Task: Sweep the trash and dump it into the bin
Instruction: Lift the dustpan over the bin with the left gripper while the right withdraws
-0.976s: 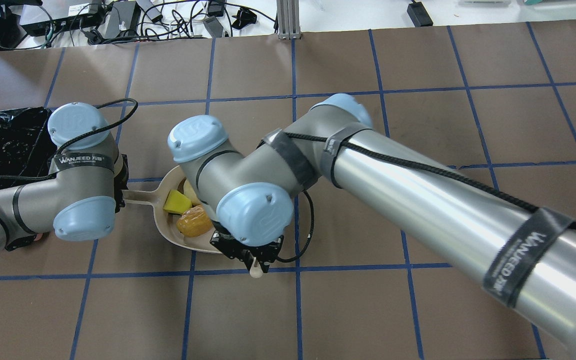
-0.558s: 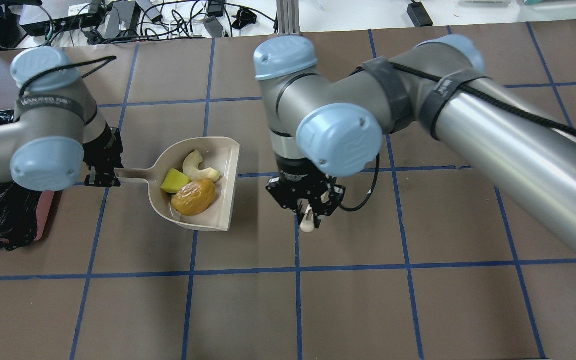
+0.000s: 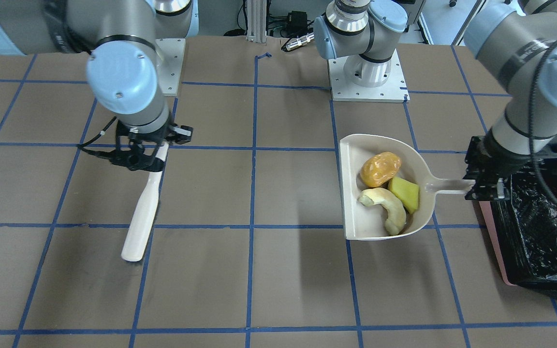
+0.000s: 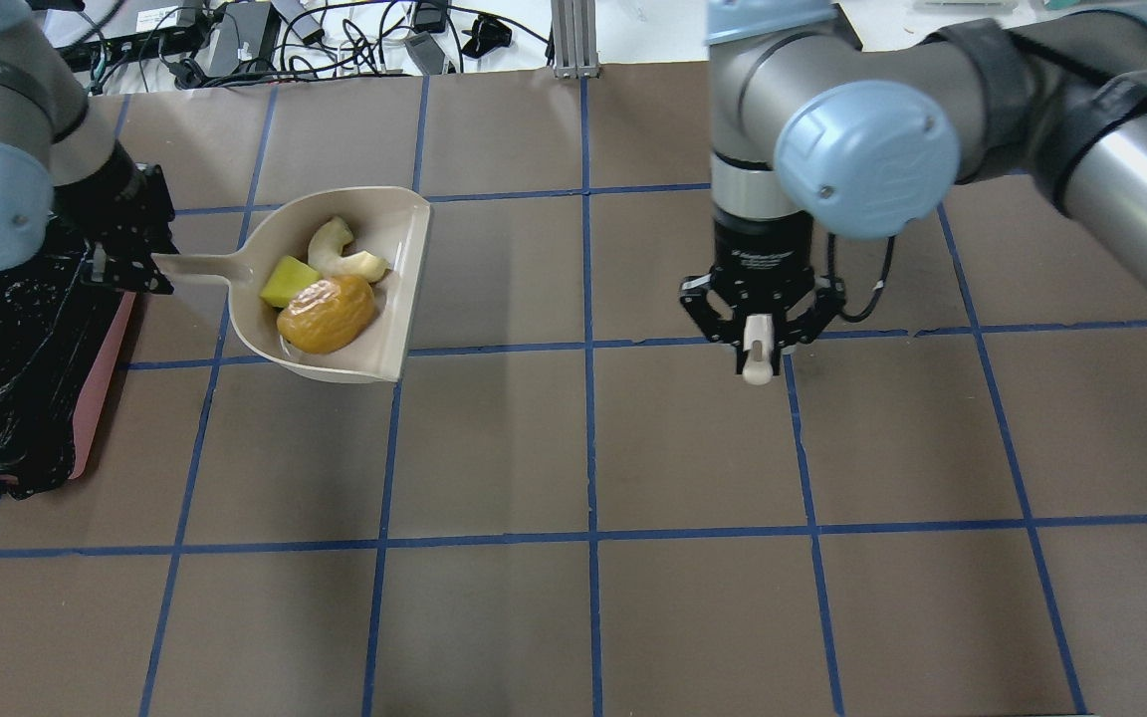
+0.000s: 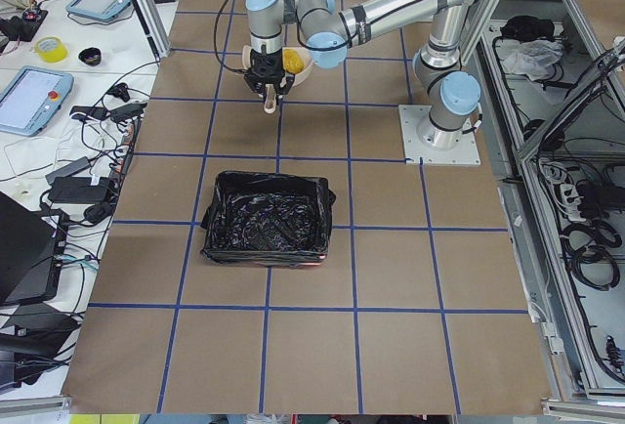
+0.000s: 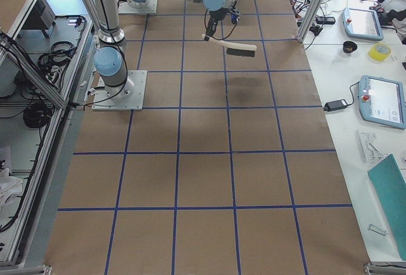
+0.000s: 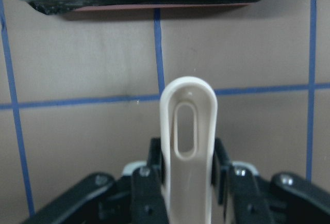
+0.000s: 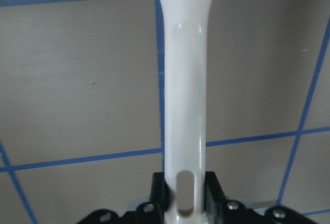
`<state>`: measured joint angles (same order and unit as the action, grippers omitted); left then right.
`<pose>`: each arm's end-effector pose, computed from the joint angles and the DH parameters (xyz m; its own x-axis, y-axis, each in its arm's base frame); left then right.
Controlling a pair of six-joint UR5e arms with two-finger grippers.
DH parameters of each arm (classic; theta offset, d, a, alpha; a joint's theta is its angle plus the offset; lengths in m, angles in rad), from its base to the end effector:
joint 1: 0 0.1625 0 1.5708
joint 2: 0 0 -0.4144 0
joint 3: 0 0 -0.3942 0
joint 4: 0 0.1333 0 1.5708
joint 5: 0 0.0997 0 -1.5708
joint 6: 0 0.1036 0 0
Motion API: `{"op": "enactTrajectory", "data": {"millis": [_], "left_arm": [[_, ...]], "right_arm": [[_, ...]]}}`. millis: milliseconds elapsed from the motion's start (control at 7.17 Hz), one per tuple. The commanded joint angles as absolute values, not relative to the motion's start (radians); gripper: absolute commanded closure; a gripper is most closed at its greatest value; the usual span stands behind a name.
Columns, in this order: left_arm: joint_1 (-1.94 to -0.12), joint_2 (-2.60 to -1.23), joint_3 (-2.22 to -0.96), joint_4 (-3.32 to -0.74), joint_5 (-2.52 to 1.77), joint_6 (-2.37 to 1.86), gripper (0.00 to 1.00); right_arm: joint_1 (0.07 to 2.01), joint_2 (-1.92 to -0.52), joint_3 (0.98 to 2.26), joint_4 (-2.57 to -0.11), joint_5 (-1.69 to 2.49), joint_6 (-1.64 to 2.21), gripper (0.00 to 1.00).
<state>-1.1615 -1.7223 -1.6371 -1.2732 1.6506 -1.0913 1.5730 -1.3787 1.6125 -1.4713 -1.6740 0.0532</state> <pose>0.1062 -0.5590 0.3920 -0.0687 -0.9971 0.0341 -0.9921 0.0647 -0.1073 0.1238 -0.5228 0.3480 -0.9933 0.0144 0.1146 0.0508 0.9455 0.3215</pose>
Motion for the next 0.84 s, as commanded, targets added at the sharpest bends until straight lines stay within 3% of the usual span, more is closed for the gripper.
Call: {"op": "enactTrajectory", "data": {"millis": [0,697], "left_arm": [[-0.94,-1.744,-1.605,-1.278,1.606,-0.846,1.0],[-0.736,-1.89,-1.355,-1.263,1.615,-0.39,1.0]], "right_arm": [[1.371,-1.327,1.667,-1.666,-1.706,-0.255,1.0],[1.163,-1.189,1.709,-1.867,-1.701,-0.448,1.0]]}}
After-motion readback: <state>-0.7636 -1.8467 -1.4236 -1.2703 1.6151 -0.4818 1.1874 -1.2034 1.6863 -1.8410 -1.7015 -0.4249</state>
